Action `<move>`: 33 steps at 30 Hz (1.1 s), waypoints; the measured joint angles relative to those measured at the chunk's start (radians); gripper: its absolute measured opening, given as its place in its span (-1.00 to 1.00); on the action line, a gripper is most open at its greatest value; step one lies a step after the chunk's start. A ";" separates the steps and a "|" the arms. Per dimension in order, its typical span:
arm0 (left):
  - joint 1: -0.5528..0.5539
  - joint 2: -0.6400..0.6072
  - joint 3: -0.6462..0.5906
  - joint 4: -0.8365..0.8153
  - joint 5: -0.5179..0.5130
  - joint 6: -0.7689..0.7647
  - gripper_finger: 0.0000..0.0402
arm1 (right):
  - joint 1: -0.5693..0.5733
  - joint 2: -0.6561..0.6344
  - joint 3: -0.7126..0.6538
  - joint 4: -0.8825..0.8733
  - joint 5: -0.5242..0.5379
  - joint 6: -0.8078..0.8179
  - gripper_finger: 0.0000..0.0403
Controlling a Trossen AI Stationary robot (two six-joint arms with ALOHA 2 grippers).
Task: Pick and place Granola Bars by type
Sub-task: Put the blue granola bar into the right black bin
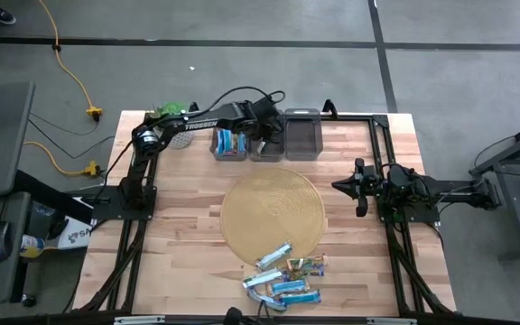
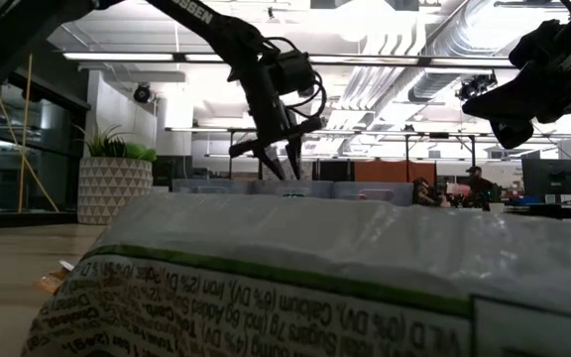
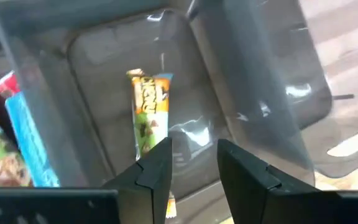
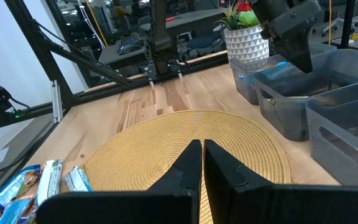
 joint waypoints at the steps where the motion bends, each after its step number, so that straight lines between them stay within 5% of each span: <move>1: -0.001 0.000 0.000 0.016 0.010 0.019 -0.38 | 0.000 0.000 0.000 0.000 0.000 0.000 -1.00; 10: -0.043 -0.029 0.000 0.111 0.147 0.252 -0.38 | 0.000 0.000 0.000 0.000 0.000 0.000 -1.00; 24: -0.145 -0.268 0.000 0.135 0.156 0.412 -0.38 | 0.000 0.000 0.000 0.000 0.000 0.000 -1.00; 33: -0.292 -0.422 0.000 -0.030 0.129 0.499 -0.38 | 0.000 0.000 0.000 0.000 0.000 0.000 -1.00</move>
